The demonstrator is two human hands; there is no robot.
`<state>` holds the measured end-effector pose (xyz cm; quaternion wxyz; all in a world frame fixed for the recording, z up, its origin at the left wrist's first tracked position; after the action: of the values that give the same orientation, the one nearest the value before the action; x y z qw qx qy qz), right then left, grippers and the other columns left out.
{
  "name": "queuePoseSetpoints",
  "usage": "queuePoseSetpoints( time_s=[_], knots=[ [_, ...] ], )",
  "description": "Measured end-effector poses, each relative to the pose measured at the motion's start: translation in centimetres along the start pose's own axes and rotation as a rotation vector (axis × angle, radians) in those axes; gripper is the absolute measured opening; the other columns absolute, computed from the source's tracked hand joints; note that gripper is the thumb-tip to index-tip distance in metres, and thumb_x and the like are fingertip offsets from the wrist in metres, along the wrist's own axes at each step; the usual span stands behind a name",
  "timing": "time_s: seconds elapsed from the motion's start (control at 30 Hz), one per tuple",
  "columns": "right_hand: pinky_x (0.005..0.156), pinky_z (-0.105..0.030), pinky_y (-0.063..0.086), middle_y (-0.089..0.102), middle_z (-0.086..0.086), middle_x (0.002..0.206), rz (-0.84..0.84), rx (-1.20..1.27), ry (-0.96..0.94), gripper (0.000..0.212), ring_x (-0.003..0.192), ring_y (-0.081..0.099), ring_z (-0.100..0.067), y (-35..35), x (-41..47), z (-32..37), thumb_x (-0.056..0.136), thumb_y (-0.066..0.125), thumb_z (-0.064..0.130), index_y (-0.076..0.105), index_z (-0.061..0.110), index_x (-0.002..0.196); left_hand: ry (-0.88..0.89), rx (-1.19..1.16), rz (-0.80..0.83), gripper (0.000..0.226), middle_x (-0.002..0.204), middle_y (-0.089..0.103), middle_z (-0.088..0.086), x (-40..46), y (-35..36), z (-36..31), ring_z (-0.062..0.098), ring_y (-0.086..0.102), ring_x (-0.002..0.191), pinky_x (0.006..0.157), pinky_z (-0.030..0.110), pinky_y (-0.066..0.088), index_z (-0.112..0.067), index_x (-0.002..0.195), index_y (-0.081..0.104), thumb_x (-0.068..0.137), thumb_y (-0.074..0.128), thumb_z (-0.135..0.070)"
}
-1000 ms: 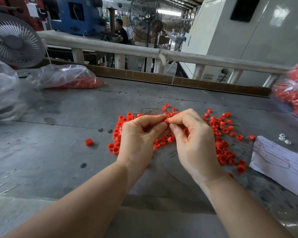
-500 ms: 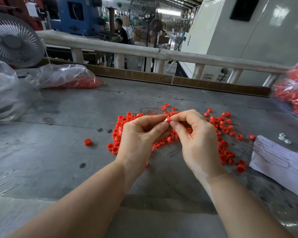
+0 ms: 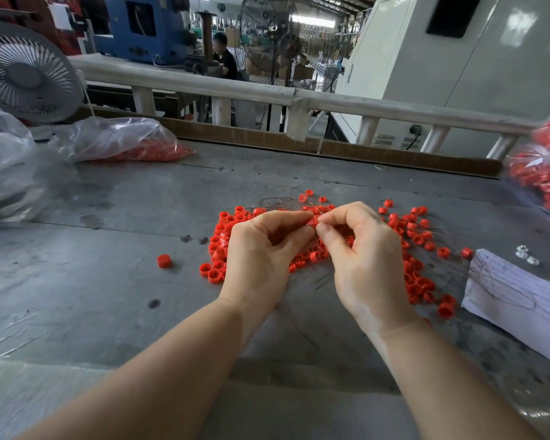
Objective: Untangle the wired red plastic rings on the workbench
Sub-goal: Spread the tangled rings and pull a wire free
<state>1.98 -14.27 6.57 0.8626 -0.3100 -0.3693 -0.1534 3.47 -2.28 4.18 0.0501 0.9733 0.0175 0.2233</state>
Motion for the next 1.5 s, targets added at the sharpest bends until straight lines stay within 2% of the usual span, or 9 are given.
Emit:
queuePoseSetpoints(
  time_s=[0.1,0.2,0.4,0.53,0.77,1.03,1.13,1.37,1.5],
  knots=[
    [0.071,-0.031,0.045,0.061,-0.004,0.077,-0.007,-0.003,-0.010,0.003,0.075,0.060,-0.021,0.0,0.0,0.1,0.081,0.065,-0.001,0.065,0.001,0.079,0.012,0.030,-0.020,0.023,0.072,0.071,-0.014,-0.1,0.0,0.0,-0.003,0.067,0.073,0.067,0.008,0.048,-0.021,0.083,0.071,0.078,0.069,0.002],
    [0.072,-0.034,0.048,0.062,-0.008,0.080,0.008,-0.006,-0.051,0.006,0.077,0.060,-0.023,0.2,-0.1,0.6,0.082,0.060,-0.002,0.066,-0.001,0.081,-0.008,-0.022,-0.036,0.020,0.070,0.072,-0.012,0.0,-0.2,0.1,-0.002,0.067,0.071,0.066,0.008,0.048,-0.014,0.085,0.072,0.079,0.068,0.004],
    [0.074,-0.026,0.047,0.061,-0.009,0.082,0.008,0.005,-0.096,0.013,0.079,0.061,-0.022,0.4,-0.4,0.9,0.080,0.057,-0.008,0.067,-0.002,0.085,-0.029,-0.058,-0.056,0.020,0.071,0.072,-0.010,0.0,-0.3,0.2,0.000,0.068,0.070,0.066,0.009,0.049,-0.011,0.087,0.071,0.080,0.065,0.006],
    [0.072,-0.028,0.048,0.061,-0.009,0.082,-0.004,0.000,-0.093,0.012,0.078,0.061,-0.023,0.6,-0.6,0.8,0.079,0.059,-0.010,0.067,-0.002,0.084,-0.028,-0.053,-0.069,0.017,0.076,0.072,-0.005,-0.1,-0.3,0.3,0.000,0.068,0.071,0.067,0.010,0.049,-0.006,0.091,0.071,0.080,0.066,0.005],
    [0.072,-0.024,0.048,0.061,-0.004,0.081,0.003,0.056,-0.068,0.008,0.077,0.060,-0.016,0.2,-0.2,0.3,0.081,0.062,-0.005,0.068,0.001,0.083,-0.065,-0.124,-0.047,0.019,0.076,0.074,-0.008,-0.1,-0.1,0.5,0.001,0.069,0.075,0.067,0.010,0.050,-0.012,0.089,0.071,0.081,0.064,0.004],
    [0.076,-0.021,0.049,0.064,-0.003,0.082,-0.001,0.089,-0.030,0.006,0.080,0.059,-0.008,0.0,0.0,-0.6,0.082,0.065,-0.001,0.068,0.003,0.084,-0.222,-0.355,-0.011,0.028,0.080,0.075,0.003,0.0,0.2,1.0,0.011,0.071,0.079,0.067,0.015,0.053,-0.018,0.077,0.077,0.084,0.059,0.003],
    [0.075,-0.022,0.050,0.064,-0.004,0.082,-0.002,0.088,-0.041,0.006,0.079,0.059,-0.009,0.0,0.0,-0.6,0.082,0.064,0.000,0.069,0.003,0.084,-0.270,-0.405,0.018,0.030,0.082,0.075,0.005,0.0,0.3,1.1,0.013,0.071,0.081,0.067,0.016,0.053,-0.016,0.079,0.078,0.085,0.057,0.003],
    [0.074,-0.022,0.049,0.064,-0.005,0.081,-0.004,0.070,-0.075,0.006,0.078,0.059,-0.011,0.0,0.0,-0.5,0.081,0.064,-0.001,0.068,0.003,0.083,-0.330,-0.464,0.014,0.016,0.078,0.074,0.007,0.0,0.3,1.2,0.012,0.071,0.074,0.064,0.015,0.053,-0.013,0.078,0.077,0.073,0.064,-0.007],
    [0.074,-0.021,0.049,0.064,-0.005,0.081,0.001,0.069,-0.085,0.005,0.078,0.058,-0.010,0.1,0.0,-0.5,0.081,0.064,0.000,0.068,0.003,0.083,-0.323,-0.446,0.010,0.016,0.082,0.074,0.008,0.0,0.2,1.3,0.014,0.071,0.079,0.066,0.016,0.054,-0.012,0.079,0.077,0.075,0.064,-0.002]
  ],
)
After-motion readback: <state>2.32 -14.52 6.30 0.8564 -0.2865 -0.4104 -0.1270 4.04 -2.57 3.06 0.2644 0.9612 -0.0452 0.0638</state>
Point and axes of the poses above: each hand's wrist, its own x-axis towards the middle knuckle, its own y-axis out of the palm, z = x × y, the point moved 5 cm from there along x, towards the middle knuckle
